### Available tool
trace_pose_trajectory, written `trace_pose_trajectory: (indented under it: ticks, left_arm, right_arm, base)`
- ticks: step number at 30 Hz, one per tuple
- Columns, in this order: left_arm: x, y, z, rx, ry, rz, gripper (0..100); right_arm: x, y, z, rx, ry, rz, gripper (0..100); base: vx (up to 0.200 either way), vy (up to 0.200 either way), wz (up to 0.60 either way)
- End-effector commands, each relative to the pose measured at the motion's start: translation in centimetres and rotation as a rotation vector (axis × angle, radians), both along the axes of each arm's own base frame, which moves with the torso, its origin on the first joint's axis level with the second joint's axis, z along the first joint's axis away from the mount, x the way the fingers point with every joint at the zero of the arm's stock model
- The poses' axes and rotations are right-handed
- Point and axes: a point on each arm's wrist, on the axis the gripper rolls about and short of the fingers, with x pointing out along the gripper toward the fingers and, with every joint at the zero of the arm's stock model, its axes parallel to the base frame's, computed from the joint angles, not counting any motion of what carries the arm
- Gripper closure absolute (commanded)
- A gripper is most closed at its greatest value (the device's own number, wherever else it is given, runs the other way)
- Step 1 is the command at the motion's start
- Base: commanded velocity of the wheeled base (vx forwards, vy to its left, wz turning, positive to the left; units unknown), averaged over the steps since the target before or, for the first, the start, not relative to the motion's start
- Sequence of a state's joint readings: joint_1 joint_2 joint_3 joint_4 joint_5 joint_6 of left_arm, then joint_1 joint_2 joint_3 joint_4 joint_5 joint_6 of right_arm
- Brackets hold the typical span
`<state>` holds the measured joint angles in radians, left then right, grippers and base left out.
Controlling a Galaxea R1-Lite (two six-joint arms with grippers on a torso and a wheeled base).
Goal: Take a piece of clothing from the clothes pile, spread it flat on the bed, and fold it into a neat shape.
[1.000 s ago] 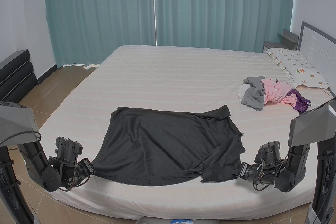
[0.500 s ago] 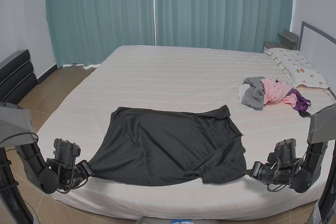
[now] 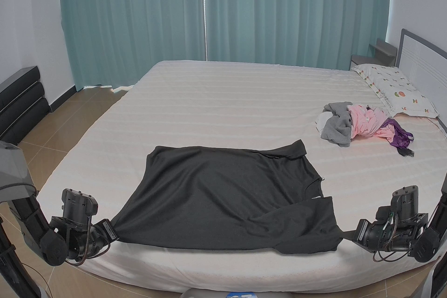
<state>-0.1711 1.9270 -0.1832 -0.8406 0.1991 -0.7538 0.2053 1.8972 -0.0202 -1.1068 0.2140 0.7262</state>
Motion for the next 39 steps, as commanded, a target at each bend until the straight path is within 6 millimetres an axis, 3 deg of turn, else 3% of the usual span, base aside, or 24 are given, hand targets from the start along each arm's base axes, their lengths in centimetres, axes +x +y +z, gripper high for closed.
trace_pose_trajectory:
  ticks: [1,12,18,34,35,39]
  left_arm:
    - [-1.0,-0.1,0.1,0.004,0.012,-0.011,100]
    - [-3.6,-0.1,-0.8,0.048,0.112,-0.075,100]
    - [-3.5,-0.1,-0.9,0.052,0.113,-0.076,100]
    - [-3.1,-0.8,-2.9,0.028,0.205,-0.125,100]
    - [-3.0,-0.8,-3.0,0.027,0.203,-0.125,100]
    - [-2.7,-0.9,-3.4,0.028,0.191,-0.127,100]
  right_arm:
    - [-1.3,-0.3,1.1,-0.002,-0.003,0.002,100]
    - [-2.7,-0.9,0.4,-0.127,0.090,0.081,100]
    - [-2.7,-1.1,0.4,-0.136,0.086,0.078,100]
    - [-1.7,-0.7,-3.9,-0.216,0.243,0.174,100]
    - [-1.4,-0.6,-4.1,-0.213,0.230,0.172,0]
    - [-0.2,-0.6,-4.5,-0.192,0.157,0.139,0]
  base:
    - [0.000,0.000,0.00]
    - [0.000,0.000,0.00]
    - [0.000,0.000,0.00]
    - [0.000,0.000,0.00]
    - [0.000,0.000,0.00]
    - [0.000,0.000,0.00]
